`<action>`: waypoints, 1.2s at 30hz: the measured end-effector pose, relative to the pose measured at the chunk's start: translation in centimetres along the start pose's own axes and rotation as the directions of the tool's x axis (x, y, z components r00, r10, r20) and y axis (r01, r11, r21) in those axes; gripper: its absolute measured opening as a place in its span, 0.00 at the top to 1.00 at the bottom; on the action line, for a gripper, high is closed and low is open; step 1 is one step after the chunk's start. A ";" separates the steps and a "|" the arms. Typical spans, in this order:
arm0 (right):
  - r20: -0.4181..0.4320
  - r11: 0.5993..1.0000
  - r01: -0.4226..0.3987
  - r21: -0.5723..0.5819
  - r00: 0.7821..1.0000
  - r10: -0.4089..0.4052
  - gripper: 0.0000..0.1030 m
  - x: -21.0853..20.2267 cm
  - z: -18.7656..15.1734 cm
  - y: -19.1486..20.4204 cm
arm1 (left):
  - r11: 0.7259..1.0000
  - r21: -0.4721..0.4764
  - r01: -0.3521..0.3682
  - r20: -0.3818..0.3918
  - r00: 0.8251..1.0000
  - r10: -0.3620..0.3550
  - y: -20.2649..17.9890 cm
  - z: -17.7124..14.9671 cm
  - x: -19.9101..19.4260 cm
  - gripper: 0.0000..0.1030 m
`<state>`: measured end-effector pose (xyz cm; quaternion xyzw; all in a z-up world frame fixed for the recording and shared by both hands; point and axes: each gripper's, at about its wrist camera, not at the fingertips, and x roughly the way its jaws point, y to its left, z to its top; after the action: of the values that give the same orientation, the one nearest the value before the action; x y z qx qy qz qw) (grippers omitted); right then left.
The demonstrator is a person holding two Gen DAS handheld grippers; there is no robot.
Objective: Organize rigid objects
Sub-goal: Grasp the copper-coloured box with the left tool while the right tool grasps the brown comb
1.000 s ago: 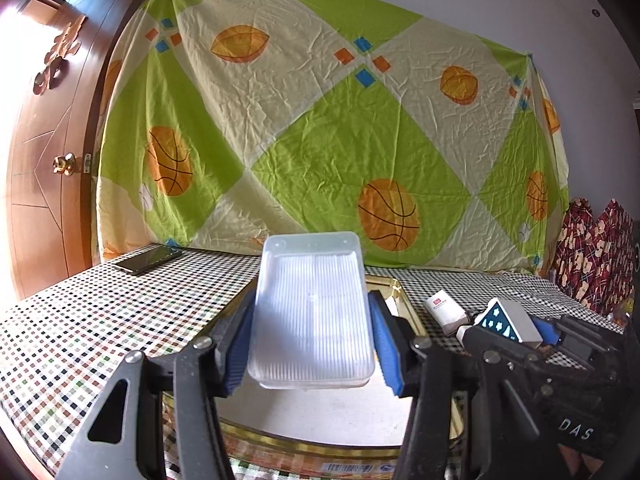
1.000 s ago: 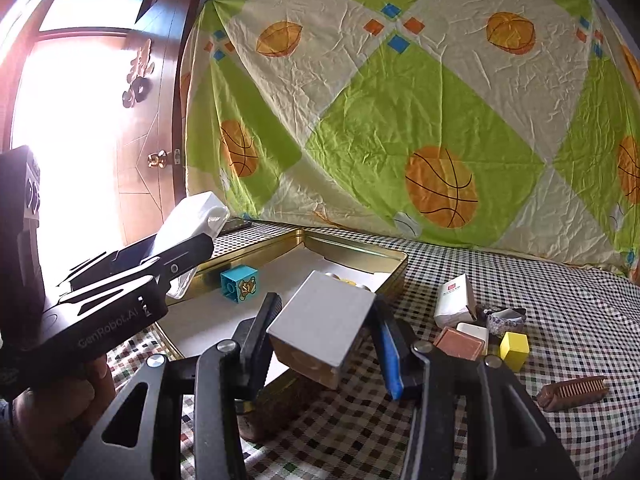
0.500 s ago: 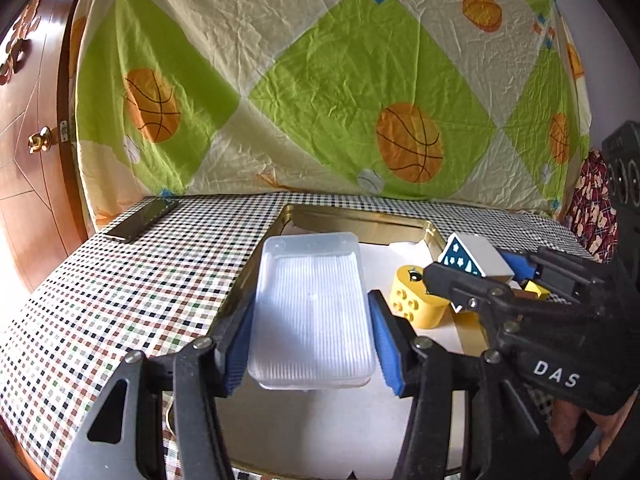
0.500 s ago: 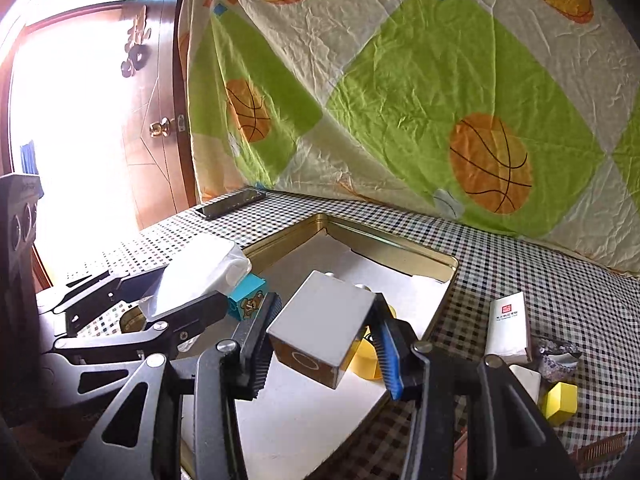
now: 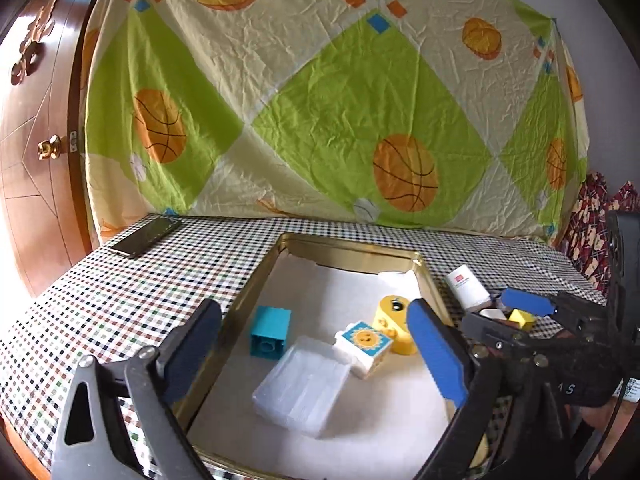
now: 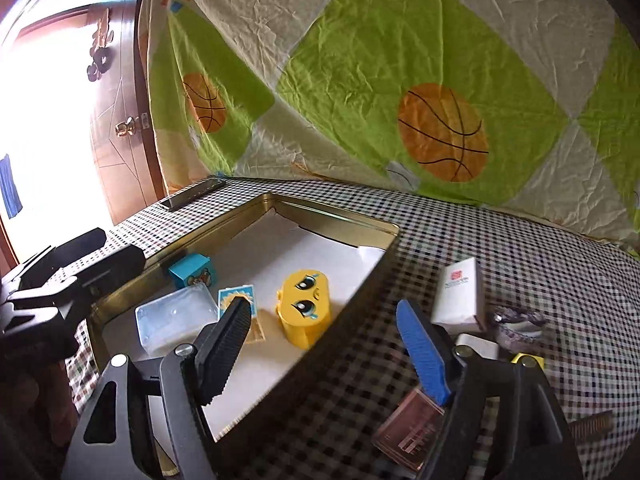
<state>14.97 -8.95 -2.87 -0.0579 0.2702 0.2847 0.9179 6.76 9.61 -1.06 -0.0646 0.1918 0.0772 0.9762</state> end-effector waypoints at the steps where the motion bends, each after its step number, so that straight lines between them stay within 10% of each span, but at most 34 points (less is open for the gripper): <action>1: 0.000 0.999 0.022 0.026 1.000 -0.022 0.25 -0.9 -0.5 -1.3 | 1.000 0.007 0.021 0.006 1.000 -0.021 -0.9 0.0 -0.2 0.07; 8: -0.069 0.951 0.159 0.266 0.987 -0.146 0.24 -5.5 -4.6 -11.0 | 0.975 0.119 0.186 -0.051 0.982 -0.181 -9.4 -0.9 0.2 0.06; 16: -0.179 0.876 0.162 0.453 0.980 -0.089 0.24 -4.9 -7.3 -17.7 | 0.940 0.224 0.257 -0.156 0.962 -0.225 -16.3 -2.2 3.0 0.06; 26: -0.294 0.920 0.241 0.309 0.944 -0.148 0.24 -0.8 -5.7 -17.7 | 0.925 0.240 0.295 -0.276 0.934 -0.227 -18.1 -2.8 6.1 0.11; 36: -0.337 0.953 0.281 0.114 0.913 -0.229 0.58 0.6 -5.2 -15.3 | 0.913 0.207 0.352 -0.401 0.881 -0.249 -19.3 -3.5 8.8 0.24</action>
<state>21.43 -22.73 -8.31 -0.0641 0.4275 0.1263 0.8928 16.89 -8.68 -5.74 0.0285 0.3667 -0.1174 0.9225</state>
